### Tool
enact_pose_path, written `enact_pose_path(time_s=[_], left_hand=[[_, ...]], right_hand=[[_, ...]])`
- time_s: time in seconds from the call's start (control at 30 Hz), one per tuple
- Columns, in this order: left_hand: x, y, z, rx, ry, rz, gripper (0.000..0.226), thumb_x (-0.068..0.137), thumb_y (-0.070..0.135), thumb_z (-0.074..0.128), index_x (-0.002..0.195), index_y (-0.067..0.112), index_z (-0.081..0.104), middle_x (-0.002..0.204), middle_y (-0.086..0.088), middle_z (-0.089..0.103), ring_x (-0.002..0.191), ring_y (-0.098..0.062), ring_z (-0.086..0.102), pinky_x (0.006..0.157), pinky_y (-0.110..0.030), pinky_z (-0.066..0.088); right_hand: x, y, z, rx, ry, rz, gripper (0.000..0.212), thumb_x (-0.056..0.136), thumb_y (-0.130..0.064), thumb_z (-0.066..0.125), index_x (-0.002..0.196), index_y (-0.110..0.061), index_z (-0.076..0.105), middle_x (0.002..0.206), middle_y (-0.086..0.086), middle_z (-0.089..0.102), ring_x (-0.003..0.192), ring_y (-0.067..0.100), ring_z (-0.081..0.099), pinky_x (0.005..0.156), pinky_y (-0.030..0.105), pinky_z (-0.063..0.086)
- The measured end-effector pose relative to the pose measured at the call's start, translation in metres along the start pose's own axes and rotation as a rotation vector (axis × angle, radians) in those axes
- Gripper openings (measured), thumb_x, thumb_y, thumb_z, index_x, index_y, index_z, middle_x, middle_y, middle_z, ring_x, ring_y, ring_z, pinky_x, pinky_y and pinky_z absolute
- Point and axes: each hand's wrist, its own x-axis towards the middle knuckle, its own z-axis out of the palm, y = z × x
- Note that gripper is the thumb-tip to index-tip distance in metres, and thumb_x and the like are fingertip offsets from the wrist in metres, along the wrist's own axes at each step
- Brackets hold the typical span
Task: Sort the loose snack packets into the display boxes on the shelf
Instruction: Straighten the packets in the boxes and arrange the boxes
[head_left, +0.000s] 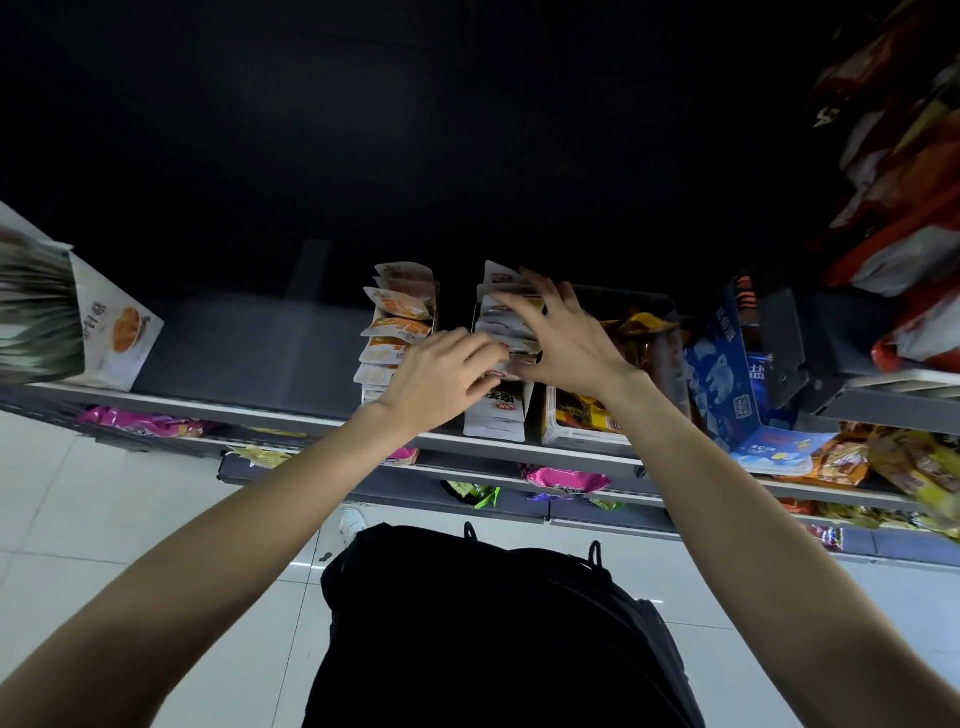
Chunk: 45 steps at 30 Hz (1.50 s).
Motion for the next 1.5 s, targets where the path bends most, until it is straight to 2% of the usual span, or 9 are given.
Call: enact_pose_path(time_s=[0.1,0.2,0.3,0.63,0.8,1.0,1.13,1.27,1.5], left_hand=[[-0.015,0.008,-0.003,-0.059,-0.152,0.117,0.037,0.079,0.046,0.065,0.101,0.017,0.062,0.097,-0.001,0.065,0.087,-0.017,0.060,0.072,-0.026,0.047],[-0.014,0.011,-0.003,-0.048,-0.632,-0.032,0.061,0.078,0.061,0.062,0.123,0.021,0.055,0.121,0.003,0.060,0.110,-0.017,0.056,0.092,-0.029,0.040],[-0.007,0.012,-0.003,-0.036,-0.781,-0.076,0.058,0.087,0.060,0.051,0.134,0.027,0.046,0.132,0.005,0.055,0.118,-0.015,0.051,0.098,-0.029,0.036],[0.003,0.030,-0.004,0.086,-0.750,-0.084,0.033,0.102,0.019,0.031,0.118,0.015,0.059,0.090,-0.001,0.067,0.073,-0.015,0.060,0.062,-0.025,0.044],[0.023,0.008,-0.021,-0.140,-0.250,-0.142,0.017,0.084,0.005,0.057,0.085,0.012,0.072,0.073,-0.002,0.071,0.058,-0.015,0.066,0.047,-0.022,0.051],[0.026,0.003,-0.017,-0.104,-0.382,-0.255,0.030,0.087,0.025,0.065,0.116,0.017,0.061,0.118,-0.001,0.063,0.103,-0.020,0.061,0.075,-0.034,0.052],[0.005,0.014,-0.012,-0.113,-0.282,-0.366,0.042,0.079,0.032,0.072,0.115,0.016,0.059,0.111,-0.004,0.060,0.100,-0.022,0.058,0.074,-0.037,0.054],[-0.014,0.032,-0.010,-0.375,-0.151,-0.724,0.054,0.076,0.038,0.075,0.122,0.018,0.054,0.115,0.001,0.055,0.095,-0.009,0.055,0.083,-0.027,0.049],[-0.021,0.048,0.012,-0.575,-0.151,-1.044,0.079,0.077,0.055,0.065,0.137,0.010,0.040,0.132,-0.006,0.052,0.119,-0.021,0.052,0.094,-0.040,0.050]], right_hand=[[0.000,0.002,0.002,0.019,0.011,0.008,0.085,0.077,-0.042,0.071,0.147,-0.037,0.022,0.155,0.007,0.013,0.138,0.035,0.015,0.092,0.045,0.048],[0.002,0.001,0.001,0.007,-0.002,0.025,0.086,0.076,-0.044,0.071,0.146,-0.039,0.021,0.155,0.005,0.012,0.139,0.033,0.014,0.093,0.043,0.047],[0.002,0.000,0.000,0.006,-0.007,0.031,0.085,0.077,-0.043,0.071,0.146,-0.040,0.021,0.155,0.004,0.012,0.140,0.033,0.013,0.094,0.044,0.047],[0.002,0.001,-0.001,0.011,-0.006,0.028,0.084,0.077,-0.043,0.071,0.145,-0.041,0.022,0.155,0.003,0.011,0.141,0.032,0.013,0.094,0.044,0.048],[0.008,0.010,-0.010,0.114,-0.024,0.010,0.082,0.079,-0.034,0.073,0.146,-0.038,0.025,0.158,0.002,0.010,0.142,0.032,0.017,0.099,0.047,0.046],[0.003,0.016,-0.005,0.235,-0.016,-0.013,0.076,0.081,-0.040,0.070,0.145,-0.037,0.029,0.159,0.001,0.006,0.145,0.027,0.013,0.108,0.044,0.036],[-0.021,0.012,0.001,0.377,0.197,0.109,0.065,0.084,-0.032,0.070,0.141,-0.025,0.040,0.153,0.008,0.024,0.140,0.028,0.026,0.107,0.033,0.030],[-0.060,-0.005,0.001,0.466,0.481,0.297,0.036,0.091,-0.010,0.060,0.126,-0.009,0.054,0.117,0.008,0.060,0.088,0.010,0.060,0.079,0.027,0.054],[-0.068,-0.036,0.026,0.414,0.120,0.384,0.049,0.093,-0.023,0.059,0.134,-0.001,0.045,0.097,0.009,0.071,0.076,0.021,0.069,0.067,0.026,0.054]])
